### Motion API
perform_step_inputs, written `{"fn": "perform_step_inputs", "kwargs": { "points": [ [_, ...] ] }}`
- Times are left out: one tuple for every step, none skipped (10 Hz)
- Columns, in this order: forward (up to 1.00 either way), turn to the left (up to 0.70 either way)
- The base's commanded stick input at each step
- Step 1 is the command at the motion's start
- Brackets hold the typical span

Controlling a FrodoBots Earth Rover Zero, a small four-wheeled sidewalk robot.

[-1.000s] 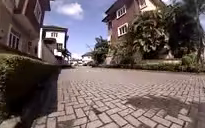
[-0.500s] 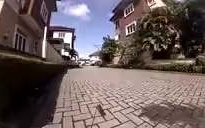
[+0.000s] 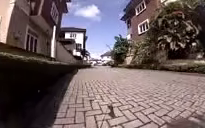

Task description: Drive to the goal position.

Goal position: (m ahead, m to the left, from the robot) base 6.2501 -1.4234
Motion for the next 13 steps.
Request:
{"fn": "perform_step_inputs", "kwargs": {
  "points": [
    [0.69, 0.04],
    [0.69, 0.11],
    [0.69, 0.34],
    [0.69, 0.32],
    [0.69, 0.12],
    [0.69, 0.08],
    [0.69, 0.31],
    [0.69, 0.14],
    [0.69, 0.06],
    [0.69, 0.19],
    [0.69, 0.35],
    [0.69, 0.23],
    [0.69, 0.03]
  ]
}}
